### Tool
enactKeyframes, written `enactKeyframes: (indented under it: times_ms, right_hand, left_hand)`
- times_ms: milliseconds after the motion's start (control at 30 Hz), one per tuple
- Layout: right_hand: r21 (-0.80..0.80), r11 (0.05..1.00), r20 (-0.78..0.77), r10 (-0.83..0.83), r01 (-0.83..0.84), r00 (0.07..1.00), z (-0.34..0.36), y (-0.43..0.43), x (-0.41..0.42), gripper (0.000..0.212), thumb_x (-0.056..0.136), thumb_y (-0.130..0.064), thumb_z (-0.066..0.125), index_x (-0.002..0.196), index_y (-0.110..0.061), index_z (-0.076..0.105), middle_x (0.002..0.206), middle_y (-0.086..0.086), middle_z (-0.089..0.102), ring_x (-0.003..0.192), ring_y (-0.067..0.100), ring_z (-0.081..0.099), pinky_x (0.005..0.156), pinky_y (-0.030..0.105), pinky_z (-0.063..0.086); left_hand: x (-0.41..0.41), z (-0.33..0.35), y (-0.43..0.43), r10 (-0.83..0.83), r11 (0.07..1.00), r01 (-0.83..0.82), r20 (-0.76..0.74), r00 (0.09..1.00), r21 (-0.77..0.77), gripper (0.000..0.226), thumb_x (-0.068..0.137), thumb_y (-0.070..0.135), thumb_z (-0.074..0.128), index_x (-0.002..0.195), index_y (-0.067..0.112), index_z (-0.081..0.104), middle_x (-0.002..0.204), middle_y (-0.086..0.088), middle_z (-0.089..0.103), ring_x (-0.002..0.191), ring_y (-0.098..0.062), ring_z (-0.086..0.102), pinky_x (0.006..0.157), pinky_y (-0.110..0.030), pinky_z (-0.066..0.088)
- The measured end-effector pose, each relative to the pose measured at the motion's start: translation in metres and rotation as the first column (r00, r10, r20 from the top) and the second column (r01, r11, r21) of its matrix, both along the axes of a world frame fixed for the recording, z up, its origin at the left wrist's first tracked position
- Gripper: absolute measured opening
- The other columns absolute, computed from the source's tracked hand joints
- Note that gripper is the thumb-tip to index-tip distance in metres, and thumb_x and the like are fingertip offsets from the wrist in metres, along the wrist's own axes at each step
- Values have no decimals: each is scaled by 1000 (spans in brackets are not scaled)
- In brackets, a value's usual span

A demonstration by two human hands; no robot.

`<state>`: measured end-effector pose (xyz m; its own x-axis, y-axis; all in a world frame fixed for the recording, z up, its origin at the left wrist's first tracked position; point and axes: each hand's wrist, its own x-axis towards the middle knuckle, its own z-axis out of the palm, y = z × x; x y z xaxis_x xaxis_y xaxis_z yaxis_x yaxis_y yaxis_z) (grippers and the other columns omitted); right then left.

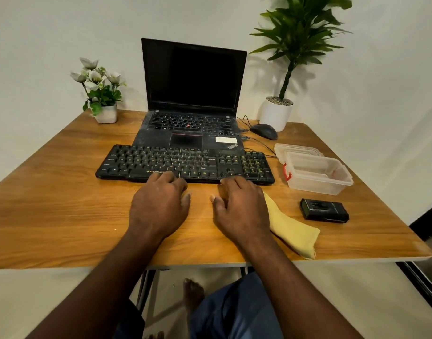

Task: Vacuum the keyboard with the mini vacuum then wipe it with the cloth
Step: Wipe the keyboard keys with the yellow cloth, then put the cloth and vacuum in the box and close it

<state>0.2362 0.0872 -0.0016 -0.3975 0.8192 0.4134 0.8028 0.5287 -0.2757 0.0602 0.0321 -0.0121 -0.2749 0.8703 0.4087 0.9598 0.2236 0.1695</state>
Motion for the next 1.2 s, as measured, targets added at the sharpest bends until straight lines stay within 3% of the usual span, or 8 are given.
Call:
enactKeyframes:
  times_ms: [133,233,333,567,700,900,1067,1200]
  right_hand:
    - [223,974,-255,23,35,967,6,-24,36,22,89,-26,67,108,-19,74,110,-3,68,103,18,59,88,38,48]
    - [155,926,-395,-262,345,881,8,-39,99,17,87,-26,74,102,-19,72,104,0,67,100,22,56,79,34,44]
    - [-134,850,-257,-526,509,811,5,-43,142,36,83,-41,76,109,-18,66,114,7,65,106,28,58,84,38,51]
    - [-344,853,-103,-450,393,887,18,-47,148,65,83,-65,72,131,-23,58,132,0,58,120,20,57,94,33,50]
    - [-466,830,-136,-408,306,903,23,-39,151,61,81,-52,81,132,-28,61,126,-6,65,115,15,62,95,33,54]
    - [-509,847,-472,-424,154,773,33,-25,165,23,81,-24,85,97,-31,70,94,-17,70,85,2,66,70,18,55]
    - [-596,787,-771,-505,-158,388,56,-1,191,32,85,-10,81,111,-23,69,104,-2,76,99,20,73,86,50,63]
    - [-527,810,-850,-504,-256,154,74,38,213,40,81,-4,82,117,-12,67,116,13,74,107,34,72,82,50,62]
  left_hand:
    - [24,5,-5,-87,996,80,162,983,48,29,96,51,60,111,30,74,104,10,68,97,-13,58,72,-33,53]
    - [57,15,7,-114,991,135,410,905,-22,43,91,70,57,99,32,74,88,14,70,81,-6,62,65,-30,52]
    - [94,28,28,-104,970,191,450,887,-153,54,87,77,55,80,27,73,69,7,68,69,-11,63,62,-35,56]
    - [143,39,45,-68,929,195,374,925,-316,44,87,66,66,114,31,66,112,2,67,101,-20,60,77,-35,50]
    - [141,42,48,-130,905,284,431,893,-316,30,87,54,73,86,28,57,93,7,64,86,-15,58,69,-33,46]
    - [143,59,53,-53,890,445,950,308,-94,22,83,-1,77,98,-6,61,87,-23,73,65,-28,72,58,-38,61]
    - [159,82,71,-176,904,409,979,98,122,24,84,-8,70,99,10,64,92,-15,70,77,-30,67,59,-36,55]
    - [178,103,96,-206,901,392,979,6,187,37,85,-5,71,115,16,62,105,-15,69,80,-27,70,55,-32,57]
